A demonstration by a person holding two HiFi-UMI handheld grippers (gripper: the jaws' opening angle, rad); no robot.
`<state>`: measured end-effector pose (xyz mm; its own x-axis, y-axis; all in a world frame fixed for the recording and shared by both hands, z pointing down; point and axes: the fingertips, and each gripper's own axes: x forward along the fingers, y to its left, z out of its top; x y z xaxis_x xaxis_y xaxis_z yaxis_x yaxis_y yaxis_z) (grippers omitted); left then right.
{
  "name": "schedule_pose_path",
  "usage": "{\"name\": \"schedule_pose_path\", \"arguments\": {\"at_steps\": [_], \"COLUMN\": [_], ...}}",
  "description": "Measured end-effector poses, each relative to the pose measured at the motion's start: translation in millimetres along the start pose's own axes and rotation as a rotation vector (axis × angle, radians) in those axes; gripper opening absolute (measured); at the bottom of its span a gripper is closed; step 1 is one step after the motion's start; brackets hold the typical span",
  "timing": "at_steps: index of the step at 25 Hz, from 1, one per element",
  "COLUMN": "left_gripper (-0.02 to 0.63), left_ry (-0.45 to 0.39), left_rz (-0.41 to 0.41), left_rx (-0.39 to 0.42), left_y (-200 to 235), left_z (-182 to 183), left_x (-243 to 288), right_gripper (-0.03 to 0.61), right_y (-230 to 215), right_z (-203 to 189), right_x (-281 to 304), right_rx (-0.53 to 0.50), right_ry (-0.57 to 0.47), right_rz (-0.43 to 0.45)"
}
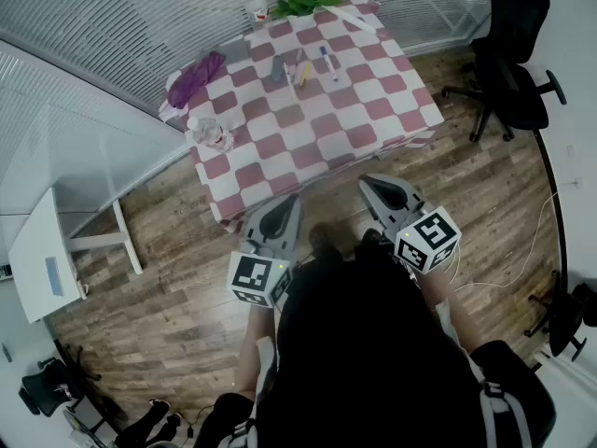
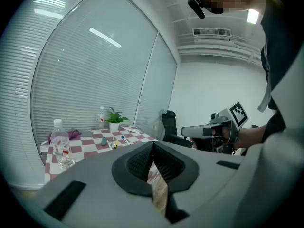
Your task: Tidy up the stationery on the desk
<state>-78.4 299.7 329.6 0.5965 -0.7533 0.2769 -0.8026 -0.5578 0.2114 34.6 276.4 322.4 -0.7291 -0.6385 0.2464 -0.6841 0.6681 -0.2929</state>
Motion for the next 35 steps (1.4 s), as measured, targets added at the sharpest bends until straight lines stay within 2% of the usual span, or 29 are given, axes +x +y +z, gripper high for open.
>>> {"name": "schedule_pose_path", "arguments": {"at_steps": [6,13,18,24,28,35], "left_gripper": [0.032,0.032,0.032,0.032,0.032,0.032], "left_ry": [0.004,0.02,0.037,0.056,0.062,0.056], "left_rz": [-0.002,-0.01,-0.023,-0.031,0.011,0.078], "left_rx": [0.004,0.005,-0.021,-0.051,-0.047,-0.054], "left_y": [2.8,7.7,5.7,3.7,18.0,48.8], "left_z": [-1.5,-6.1,-12.4,-17.7,-10.4,19.7], "left_x": [-0.3,-2.7,2.8,17.4,26.6,55.3], "right_gripper": [0.02,0.02,0.021,0.021,0.021,0.023], "right_y": [3.3,4.0,-3.7,-37.5,-71.3,-131.6], "right_z": [-1.0,2.6,-5.8,-19.5,-17.5,4.1], "right_x": [4.7,11.5,11.4,17.4,40.0,105.3], "right_rx": [-0.006,-0.012,0.013,0.053,0.062,0.046], "right_ry": [0.003,-0.015,0.026,0.077,0.089,0.116], "right_rz": [0.007,-0.027,-0.056,-0.114,-0.147,-0.144]}}
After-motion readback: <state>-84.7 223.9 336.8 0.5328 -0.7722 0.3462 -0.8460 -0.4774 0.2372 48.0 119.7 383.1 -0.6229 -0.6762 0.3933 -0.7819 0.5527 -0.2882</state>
